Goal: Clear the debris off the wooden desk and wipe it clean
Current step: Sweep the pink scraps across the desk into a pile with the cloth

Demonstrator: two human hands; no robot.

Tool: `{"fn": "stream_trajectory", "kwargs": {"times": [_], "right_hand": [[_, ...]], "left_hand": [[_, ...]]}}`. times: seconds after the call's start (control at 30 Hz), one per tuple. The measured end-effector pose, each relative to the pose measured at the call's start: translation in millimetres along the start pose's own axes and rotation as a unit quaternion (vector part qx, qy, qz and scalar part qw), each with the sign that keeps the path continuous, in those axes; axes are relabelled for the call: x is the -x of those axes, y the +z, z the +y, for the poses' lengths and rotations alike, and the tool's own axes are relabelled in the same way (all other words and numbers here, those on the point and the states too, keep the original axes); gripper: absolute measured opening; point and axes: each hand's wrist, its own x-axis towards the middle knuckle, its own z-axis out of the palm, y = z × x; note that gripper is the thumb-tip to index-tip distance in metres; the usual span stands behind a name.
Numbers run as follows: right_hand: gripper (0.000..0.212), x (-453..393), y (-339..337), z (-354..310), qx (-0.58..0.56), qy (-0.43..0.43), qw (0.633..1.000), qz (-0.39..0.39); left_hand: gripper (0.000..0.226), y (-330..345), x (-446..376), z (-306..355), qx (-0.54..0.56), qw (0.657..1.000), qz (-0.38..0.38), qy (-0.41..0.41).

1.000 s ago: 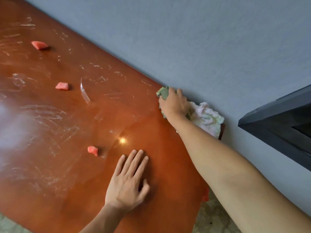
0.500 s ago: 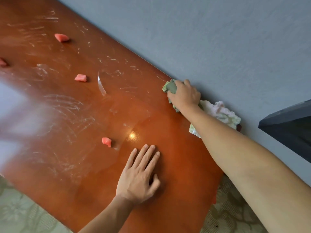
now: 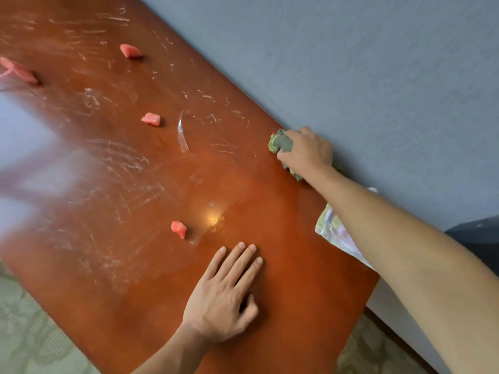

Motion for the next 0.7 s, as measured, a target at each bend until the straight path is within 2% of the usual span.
{"fn": "stream_trajectory", "kwargs": {"times": [0.07,0.17,0.27,0.33,0.4,0.43,0.5,0.57,0.63,0.7], "right_hand": [[0.046,-18,-1,-8,-0.016,-0.001,1.000,-0.003],[0.047,1,2,-23,-0.015,-0.053,0.998,-0.005],[0.046,66,13,-25,0.004,-0.187,0.982,0.016],[0.045,103,20,-16,0.003,-0.307,0.952,0.005],[0.044,96,20,-5,0.031,-0.352,0.936,-0.003],[0.045,80,18,-3,0.048,-0.321,0.946,-0.001],[0.048,36,14,-6,0.047,-0.183,0.982,0.028],[0.052,-6,6,-11,0.020,-0.079,0.997,0.012],[0.055,-21,4,-22,0.000,-0.053,0.999,0.003],[0.050,-8,6,-36,-0.006,-0.088,0.996,0.017]], "left_hand": [[0.076,0,-1,-1,-0.001,1.000,-0.003,-0.003],[0.076,-1,-1,-1,0.001,1.000,-0.006,-0.005],[0.076,-2,0,-1,0.001,1.000,-0.012,-0.004],[0.076,-2,-1,-1,-0.001,1.000,-0.015,-0.002],[0.076,-2,-1,-1,0.001,1.000,-0.009,-0.001],[0.076,-2,-1,-1,0.004,1.000,-0.006,-0.001],[0.077,-2,-1,-1,0.007,1.000,-0.002,-0.001],[0.077,0,-1,-2,0.005,1.000,0.002,-0.002],[0.077,1,-1,-2,0.007,1.000,0.003,-0.003],[0.077,2,-1,-3,0.009,1.000,0.004,-0.003]]}}
